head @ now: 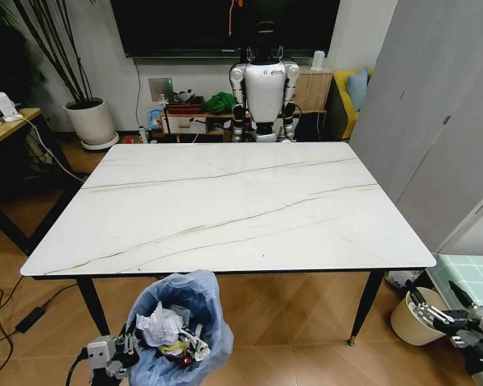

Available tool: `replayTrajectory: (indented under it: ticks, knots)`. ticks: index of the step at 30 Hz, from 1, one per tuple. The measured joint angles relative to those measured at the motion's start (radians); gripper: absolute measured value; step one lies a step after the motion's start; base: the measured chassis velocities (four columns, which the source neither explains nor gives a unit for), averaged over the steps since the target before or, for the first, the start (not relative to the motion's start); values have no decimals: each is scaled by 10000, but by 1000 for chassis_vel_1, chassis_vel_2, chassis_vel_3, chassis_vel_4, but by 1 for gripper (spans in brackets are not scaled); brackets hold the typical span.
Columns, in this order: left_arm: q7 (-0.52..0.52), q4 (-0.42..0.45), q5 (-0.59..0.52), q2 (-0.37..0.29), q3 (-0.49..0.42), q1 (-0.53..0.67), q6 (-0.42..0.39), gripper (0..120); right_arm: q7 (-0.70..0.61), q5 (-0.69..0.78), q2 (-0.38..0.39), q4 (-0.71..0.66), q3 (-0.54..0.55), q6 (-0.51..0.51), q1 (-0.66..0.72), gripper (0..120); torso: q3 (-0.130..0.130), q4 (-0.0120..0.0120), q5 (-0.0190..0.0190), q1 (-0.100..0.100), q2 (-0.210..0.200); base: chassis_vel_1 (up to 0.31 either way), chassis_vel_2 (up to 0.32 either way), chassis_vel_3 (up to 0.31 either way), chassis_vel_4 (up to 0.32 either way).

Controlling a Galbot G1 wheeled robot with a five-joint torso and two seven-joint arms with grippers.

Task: Pick up the trash bin and place the trash from the table into it.

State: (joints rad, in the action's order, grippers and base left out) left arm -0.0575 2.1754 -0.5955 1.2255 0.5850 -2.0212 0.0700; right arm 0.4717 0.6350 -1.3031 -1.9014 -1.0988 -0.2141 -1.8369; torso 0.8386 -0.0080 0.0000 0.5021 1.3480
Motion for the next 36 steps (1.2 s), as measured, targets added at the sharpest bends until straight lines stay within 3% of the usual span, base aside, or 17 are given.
replayTrajectory:
  ticks: [9,20,36]
  knots:
    - [19,-327,-626,124,-402,182,-59,0,-7,6,7,-6,6,4,5,100,0,0,0,0,0,0,0,0,0]
    - [-93,-391,-441,178,-641,298,-214,0,-15,13,12,-12,12,5,4,100,-17,0,1,-19,-42,0,0,0,0]
    - [-141,-387,-142,185,-590,341,-220,0,-17,21,14,-13,17,6,3,100,-523,0,0,-442,-968,0,0,0,0]
